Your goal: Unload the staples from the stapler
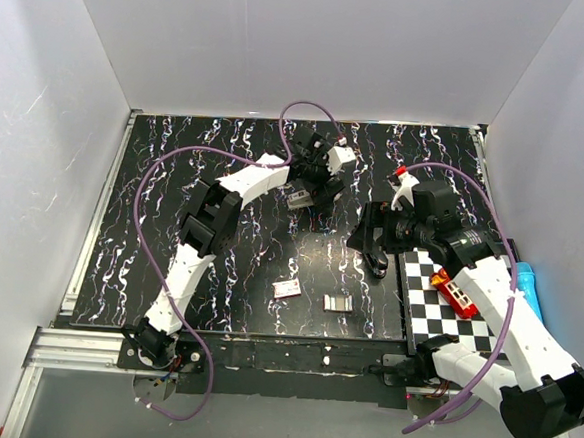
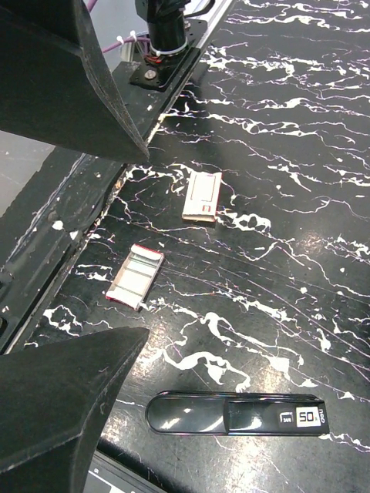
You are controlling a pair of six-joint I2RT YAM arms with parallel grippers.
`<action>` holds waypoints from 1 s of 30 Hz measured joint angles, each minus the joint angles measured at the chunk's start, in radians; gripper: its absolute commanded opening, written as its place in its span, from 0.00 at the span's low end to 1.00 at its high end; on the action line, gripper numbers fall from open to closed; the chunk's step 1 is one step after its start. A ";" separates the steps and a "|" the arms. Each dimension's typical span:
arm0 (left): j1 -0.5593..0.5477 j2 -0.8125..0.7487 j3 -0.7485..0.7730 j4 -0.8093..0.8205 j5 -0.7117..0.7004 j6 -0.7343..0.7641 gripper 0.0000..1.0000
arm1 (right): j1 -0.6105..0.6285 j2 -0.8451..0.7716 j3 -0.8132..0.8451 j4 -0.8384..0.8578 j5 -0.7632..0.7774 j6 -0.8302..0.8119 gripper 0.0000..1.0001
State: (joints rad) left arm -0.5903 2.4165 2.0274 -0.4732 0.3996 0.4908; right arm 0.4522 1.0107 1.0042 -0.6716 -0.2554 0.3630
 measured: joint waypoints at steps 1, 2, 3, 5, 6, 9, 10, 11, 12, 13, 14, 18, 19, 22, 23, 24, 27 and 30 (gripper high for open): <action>0.000 0.004 0.000 -0.006 -0.001 0.000 0.90 | 0.000 0.000 -0.002 -0.001 -0.002 0.000 0.94; -0.001 0.006 0.000 -0.011 0.000 0.000 0.88 | 0.000 0.000 -0.004 0.000 -0.002 0.000 0.94; -0.001 0.006 0.000 -0.013 0.000 0.000 0.86 | 0.000 0.000 -0.005 0.000 -0.003 0.000 0.94; -0.001 0.006 0.002 -0.014 0.000 0.000 0.83 | 0.000 0.000 -0.005 0.000 -0.003 0.000 0.94; -0.001 0.006 0.003 -0.014 0.000 0.000 0.82 | 0.000 0.000 -0.005 0.000 -0.003 0.000 0.94; -0.001 0.006 0.005 -0.014 0.000 -0.001 0.77 | 0.001 0.000 -0.005 0.001 -0.004 0.000 0.95; -0.001 0.006 0.005 -0.014 0.000 -0.001 0.75 | 0.001 0.000 -0.005 0.001 -0.006 0.000 0.94; -0.001 0.006 0.006 -0.014 0.000 -0.002 0.74 | 0.001 0.000 -0.005 0.001 -0.008 0.000 0.94; -0.001 0.006 0.007 -0.015 0.000 0.000 0.73 | 0.001 0.000 -0.005 0.001 -0.010 0.000 0.94; -0.001 0.006 0.009 -0.016 0.000 -0.001 0.73 | 0.001 0.000 -0.005 0.001 -0.010 0.000 0.94; -0.001 0.006 0.011 -0.016 0.000 -0.002 0.72 | 0.001 0.000 -0.005 0.001 -0.011 0.000 0.94; -0.001 0.006 0.018 -0.016 0.000 -0.004 0.56 | 0.002 0.000 -0.005 0.001 -0.014 0.000 0.94; -0.001 0.006 0.019 -0.016 0.000 -0.006 0.54 | 0.002 0.000 -0.005 0.001 -0.015 0.000 0.94; -0.001 0.006 0.021 -0.016 0.000 -0.005 0.49 | 0.002 0.000 -0.005 0.001 -0.017 0.001 0.94; -0.001 0.006 0.021 -0.016 0.000 -0.005 0.45 | 0.002 0.000 -0.005 0.001 -0.017 0.001 0.94; -0.001 0.006 0.021 -0.016 -0.001 -0.006 0.42 | 0.002 0.000 -0.005 0.001 -0.018 0.001 0.94; -0.001 0.006 0.021 -0.016 -0.002 -0.008 0.27 | 0.003 0.000 -0.005 0.001 -0.021 0.001 0.93; -0.001 0.006 0.021 -0.017 -0.003 -0.010 0.05 | 0.004 0.000 -0.006 0.001 -0.023 0.001 0.93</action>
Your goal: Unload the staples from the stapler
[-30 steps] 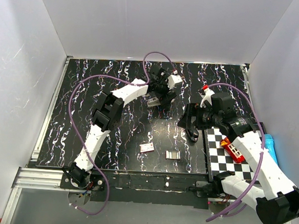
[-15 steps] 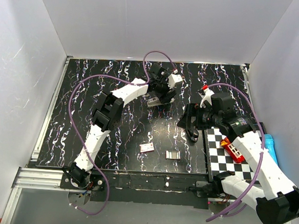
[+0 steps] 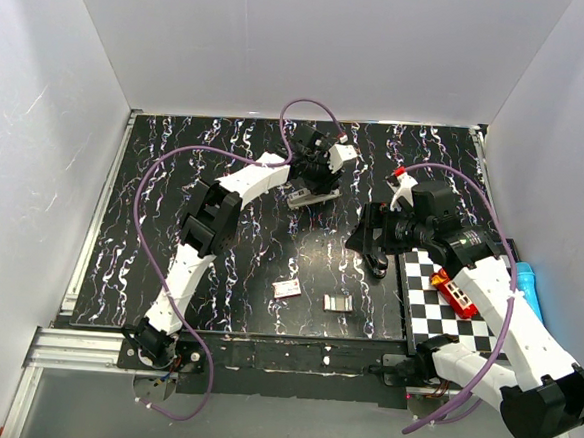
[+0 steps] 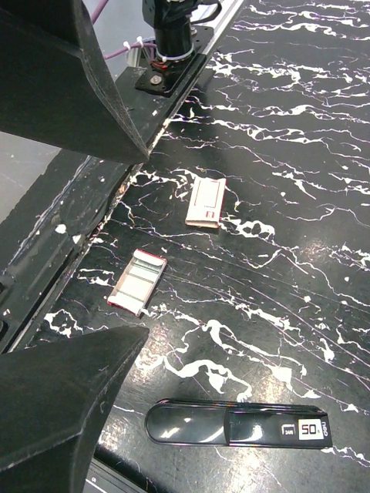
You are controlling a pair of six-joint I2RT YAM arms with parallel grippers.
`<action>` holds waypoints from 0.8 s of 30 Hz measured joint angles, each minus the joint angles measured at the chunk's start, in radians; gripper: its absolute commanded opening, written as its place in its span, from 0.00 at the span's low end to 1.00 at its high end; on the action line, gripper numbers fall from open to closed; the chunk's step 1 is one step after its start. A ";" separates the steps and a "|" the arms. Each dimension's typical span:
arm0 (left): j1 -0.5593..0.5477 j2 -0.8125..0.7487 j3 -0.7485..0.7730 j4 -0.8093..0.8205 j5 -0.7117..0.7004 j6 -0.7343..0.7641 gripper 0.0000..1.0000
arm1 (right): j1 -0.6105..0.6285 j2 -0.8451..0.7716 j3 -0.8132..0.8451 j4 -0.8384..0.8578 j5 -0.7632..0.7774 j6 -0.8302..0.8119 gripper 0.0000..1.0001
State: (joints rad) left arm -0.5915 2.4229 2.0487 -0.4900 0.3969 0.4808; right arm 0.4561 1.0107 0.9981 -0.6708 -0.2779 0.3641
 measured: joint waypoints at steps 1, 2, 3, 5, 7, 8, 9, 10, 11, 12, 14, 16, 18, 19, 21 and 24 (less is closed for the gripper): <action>0.000 0.000 0.000 0.001 0.000 0.002 0.00 | 0.001 0.000 0.000 0.000 -0.001 0.000 0.93; 0.000 0.000 0.000 0.001 0.000 0.001 0.00 | 0.001 0.000 0.000 0.000 -0.002 0.000 0.93; 0.000 0.000 0.000 0.001 0.000 0.000 0.00 | 0.003 0.000 0.000 0.000 -0.003 0.000 0.93; 0.000 0.000 0.000 0.000 0.000 0.000 0.00 | 0.004 0.000 0.000 0.000 -0.003 0.000 0.93; 0.000 0.000 0.000 0.000 0.000 0.000 0.00 | 0.004 -0.001 0.000 0.000 -0.003 0.000 0.93; 0.000 0.000 0.000 0.000 0.001 0.000 0.00 | 0.004 -0.002 0.000 0.000 -0.003 0.000 0.93; 0.000 0.000 0.000 0.000 0.001 0.000 0.00 | 0.004 -0.004 0.000 0.000 -0.003 0.000 0.93; 0.000 0.000 -0.001 0.001 0.002 0.000 0.00 | 0.004 -0.005 0.000 0.000 -0.003 0.000 0.93; 0.000 -0.003 -0.006 0.004 0.003 0.000 0.00 | 0.004 -0.006 0.000 -0.001 -0.003 0.000 0.93; 0.000 -0.009 -0.014 0.005 0.004 0.000 0.00 | 0.004 -0.008 0.000 -0.001 -0.002 0.000 0.93; 0.000 -0.027 -0.041 0.005 0.007 0.000 0.00 | 0.004 -0.011 0.000 -0.003 -0.002 0.000 0.92; 0.000 -0.052 -0.077 0.004 0.014 0.000 0.00 | 0.004 -0.012 0.000 -0.006 -0.002 0.000 0.92; 0.000 -0.078 -0.108 0.002 0.024 -0.001 0.00 | 0.004 -0.014 0.000 -0.010 -0.001 0.000 0.92; 0.000 -0.097 -0.128 -0.002 0.033 -0.001 0.00 | 0.004 -0.016 0.000 -0.012 0.002 0.000 0.92; 0.000 -0.125 -0.148 -0.017 0.054 -0.001 0.00 | 0.004 -0.020 0.000 -0.018 0.008 0.000 0.91; 0.000 -0.165 -0.161 -0.029 0.089 -0.002 0.00 | 0.004 -0.030 0.002 -0.037 0.017 0.000 0.91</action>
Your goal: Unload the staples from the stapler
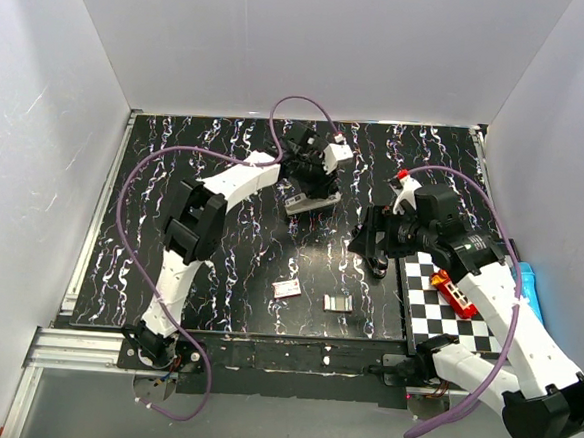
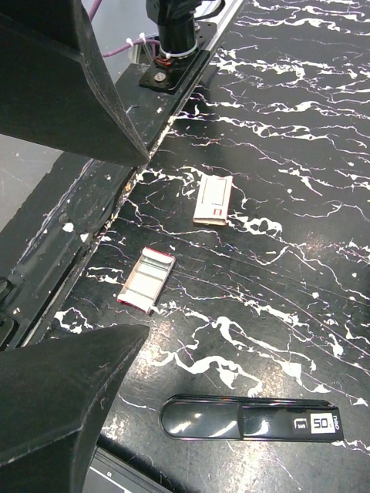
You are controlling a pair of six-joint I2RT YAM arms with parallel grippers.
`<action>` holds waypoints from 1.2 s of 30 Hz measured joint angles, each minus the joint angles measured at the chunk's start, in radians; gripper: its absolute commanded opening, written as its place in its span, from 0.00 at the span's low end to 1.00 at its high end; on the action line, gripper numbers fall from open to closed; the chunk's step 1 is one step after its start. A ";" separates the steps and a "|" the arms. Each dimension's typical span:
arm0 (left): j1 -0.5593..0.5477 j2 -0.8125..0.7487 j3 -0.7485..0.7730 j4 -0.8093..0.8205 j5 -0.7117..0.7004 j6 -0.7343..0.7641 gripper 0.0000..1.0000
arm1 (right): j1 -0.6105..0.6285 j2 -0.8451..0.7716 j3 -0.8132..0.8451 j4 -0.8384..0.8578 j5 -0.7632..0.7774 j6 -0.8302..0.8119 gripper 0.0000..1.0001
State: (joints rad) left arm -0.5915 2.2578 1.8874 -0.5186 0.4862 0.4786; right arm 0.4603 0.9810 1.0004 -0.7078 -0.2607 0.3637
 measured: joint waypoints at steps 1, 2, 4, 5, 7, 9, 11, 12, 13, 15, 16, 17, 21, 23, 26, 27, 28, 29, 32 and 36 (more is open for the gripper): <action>0.000 -0.016 -0.006 0.000 0.012 0.000 0.00 | 0.000 -0.005 0.001 -0.002 0.001 0.000 0.90; 0.000 -0.029 -0.012 0.000 0.021 0.000 0.00 | 0.000 -0.008 0.005 -0.006 0.003 0.000 0.90; 0.000 -0.072 -0.037 -0.001 0.040 -0.005 0.00 | 0.000 -0.013 0.020 -0.019 0.005 0.000 0.89; 0.000 -0.098 -0.053 -0.003 0.049 -0.007 0.00 | 0.000 -0.014 0.031 -0.028 0.006 0.000 0.89; 0.000 -0.154 -0.083 -0.012 0.072 -0.014 0.00 | 0.000 -0.014 0.056 -0.041 0.008 -0.002 0.88; 0.000 -0.210 -0.105 -0.020 0.103 -0.018 0.00 | 0.000 -0.017 0.083 -0.055 0.008 -0.005 0.88; 0.000 -0.262 -0.120 -0.038 0.136 -0.019 0.00 | 0.002 -0.019 0.114 -0.066 0.007 -0.013 0.85; 0.000 -0.288 -0.124 -0.051 0.153 -0.019 0.00 | 0.003 -0.019 0.132 -0.077 0.007 -0.021 0.84; 0.000 -0.311 -0.127 -0.064 0.169 -0.019 0.00 | 0.005 -0.017 0.153 -0.089 0.007 -0.027 0.83; 0.000 -0.355 -0.131 -0.085 0.204 -0.025 0.00 | 0.008 -0.008 0.211 -0.126 0.006 -0.045 0.83; 0.000 -0.374 -0.139 -0.087 0.219 -0.028 0.00 | 0.011 -0.005 0.225 -0.133 0.006 -0.050 0.83; 0.000 -0.398 -0.155 -0.090 0.238 -0.032 0.00 | 0.015 0.001 0.250 -0.147 0.006 -0.060 0.83; 0.000 -0.498 -0.235 -0.108 0.317 -0.070 0.00 | 0.029 0.022 0.328 -0.195 -0.002 -0.113 0.82; 0.000 -0.545 -0.286 -0.099 0.362 -0.101 0.00 | 0.034 0.026 0.348 -0.213 -0.014 -0.148 0.82; 0.000 -0.623 -0.385 -0.054 0.425 -0.164 0.00 | 0.041 0.035 0.367 -0.233 -0.043 -0.192 0.80; 0.000 -0.649 -0.415 -0.040 0.447 -0.187 0.00 | 0.047 0.042 0.372 -0.236 -0.054 -0.206 0.80; 0.000 -0.678 -0.447 -0.020 0.473 -0.213 0.00 | 0.056 0.050 0.379 -0.238 -0.065 -0.217 0.80; 0.000 -0.696 -0.464 -0.010 0.491 -0.230 0.00 | 0.068 0.060 0.388 -0.243 -0.077 -0.231 0.80; 0.000 -0.758 -0.522 0.055 0.554 -0.297 0.00 | 0.113 0.099 0.431 -0.272 -0.096 -0.271 0.80; 0.000 -0.830 -0.597 0.159 0.613 -0.402 0.00 | 0.169 0.140 0.502 -0.290 -0.110 -0.328 0.80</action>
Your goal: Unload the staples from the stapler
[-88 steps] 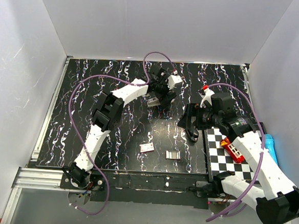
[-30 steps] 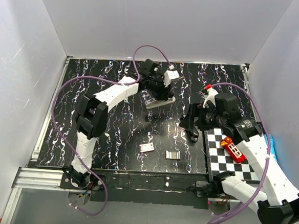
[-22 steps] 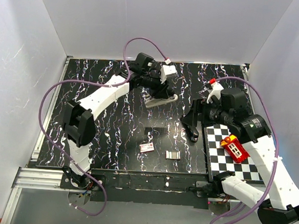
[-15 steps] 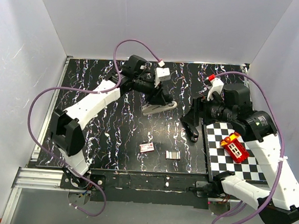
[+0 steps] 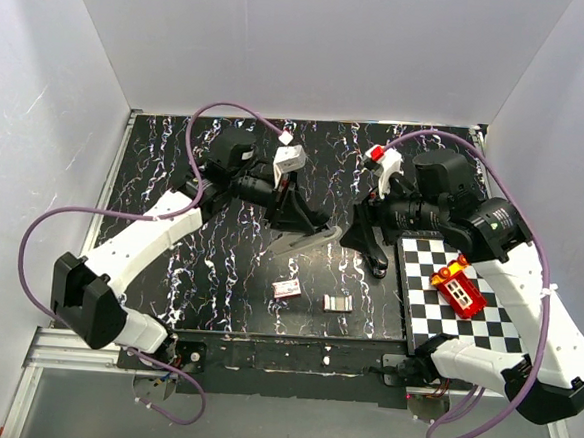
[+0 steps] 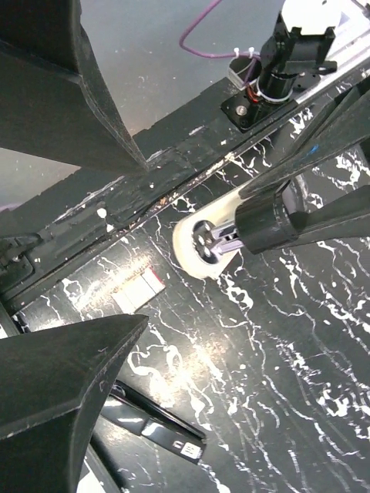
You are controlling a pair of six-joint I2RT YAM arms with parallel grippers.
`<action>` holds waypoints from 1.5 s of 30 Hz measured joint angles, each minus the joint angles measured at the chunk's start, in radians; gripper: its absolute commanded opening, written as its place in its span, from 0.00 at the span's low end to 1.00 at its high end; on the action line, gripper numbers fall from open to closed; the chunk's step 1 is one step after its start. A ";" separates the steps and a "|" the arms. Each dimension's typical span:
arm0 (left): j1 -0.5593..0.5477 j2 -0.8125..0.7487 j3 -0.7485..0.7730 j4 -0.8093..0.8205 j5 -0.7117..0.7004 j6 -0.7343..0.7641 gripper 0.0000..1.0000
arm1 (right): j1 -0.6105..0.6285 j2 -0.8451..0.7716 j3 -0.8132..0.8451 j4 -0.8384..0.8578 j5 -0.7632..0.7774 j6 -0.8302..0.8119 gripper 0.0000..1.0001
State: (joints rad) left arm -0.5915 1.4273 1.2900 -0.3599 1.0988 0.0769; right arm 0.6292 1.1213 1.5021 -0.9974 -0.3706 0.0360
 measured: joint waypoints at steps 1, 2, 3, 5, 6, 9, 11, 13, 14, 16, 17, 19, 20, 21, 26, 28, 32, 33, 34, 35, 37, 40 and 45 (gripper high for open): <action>0.000 -0.015 -0.017 0.020 0.013 -0.026 0.00 | 0.011 0.003 0.011 0.000 -0.001 -0.017 0.80; 0.000 -0.029 -0.033 0.041 0.027 -0.049 0.00 | 0.021 0.004 0.020 0.000 -0.004 -0.032 0.80; 0.000 -0.039 -0.046 0.059 0.037 -0.068 0.00 | 0.027 0.003 0.026 0.000 -0.008 -0.044 0.80; 0.000 -0.063 -0.075 0.099 0.062 -0.115 0.00 | 0.037 -0.002 0.032 0.004 -0.031 -0.076 0.79; 0.000 -0.069 -0.086 0.117 0.075 -0.137 0.00 | 0.044 -0.006 0.032 0.005 -0.048 -0.094 0.79; 0.000 -0.078 -0.111 0.169 0.108 -0.190 0.00 | 0.054 -0.015 0.032 0.006 -0.086 -0.124 0.78; 0.000 -0.080 -0.134 0.208 0.127 -0.223 0.00 | 0.059 -0.017 0.032 0.012 -0.109 -0.137 0.77; 0.000 -0.080 -0.154 0.241 0.139 -0.254 0.00 | 0.063 -0.015 0.032 0.022 -0.126 -0.142 0.77; 0.000 -0.081 -0.163 0.258 0.143 -0.269 0.00 | 0.066 -0.012 0.032 0.029 -0.132 -0.142 0.76; 0.000 -0.081 -0.174 0.288 0.147 -0.291 0.00 | 0.071 -0.002 0.032 0.042 -0.139 -0.141 0.76; 0.000 -0.081 -0.178 0.303 0.148 -0.302 0.00 | 0.074 0.005 0.032 0.050 -0.142 -0.140 0.76; 0.000 -0.087 -0.192 0.343 0.148 -0.326 0.00 | 0.083 0.020 0.032 0.065 -0.142 -0.140 0.75; 0.000 -0.089 -0.198 0.360 0.149 -0.337 0.00 | 0.087 0.027 0.032 0.074 -0.142 -0.138 0.75; 0.000 -0.091 -0.204 0.377 0.150 -0.350 0.00 | 0.090 0.032 0.031 0.085 -0.142 -0.137 0.74; 0.000 -0.096 -0.214 0.429 0.152 -0.391 0.00 | 0.098 0.034 0.022 0.125 -0.141 -0.125 0.71; 0.000 -0.098 -0.216 0.444 0.151 -0.402 0.00 | 0.101 0.035 0.022 0.136 -0.141 -0.121 0.70; 0.000 -0.106 -0.222 0.480 0.150 -0.428 0.00 | 0.102 0.035 0.019 0.144 -0.141 -0.118 0.67; 0.000 -0.110 -0.225 0.489 0.150 -0.434 0.00 | 0.103 0.035 0.015 0.149 -0.142 -0.117 0.66; 0.000 -0.115 -0.229 0.499 0.149 -0.439 0.00 | 0.104 0.034 0.010 0.154 -0.141 -0.117 0.67; 0.000 -0.121 -0.232 0.504 0.147 -0.442 0.00 | 0.105 0.035 0.004 0.158 -0.142 -0.117 0.66; 0.000 -0.130 -0.235 0.515 0.146 -0.448 0.00 | 0.106 0.036 -0.004 0.162 -0.142 -0.117 0.65; 0.000 -0.136 -0.237 0.536 0.146 -0.461 0.00 | 0.106 0.039 -0.011 0.164 -0.142 -0.116 0.58; 0.001 -0.138 -0.247 0.578 0.145 -0.488 0.00 | 0.113 0.044 -0.012 0.176 -0.152 -0.109 0.54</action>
State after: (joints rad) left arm -0.5903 1.2896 1.0428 0.2176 1.2442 -0.4107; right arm 0.7422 1.1652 1.4899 -0.8215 -0.5224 -0.0727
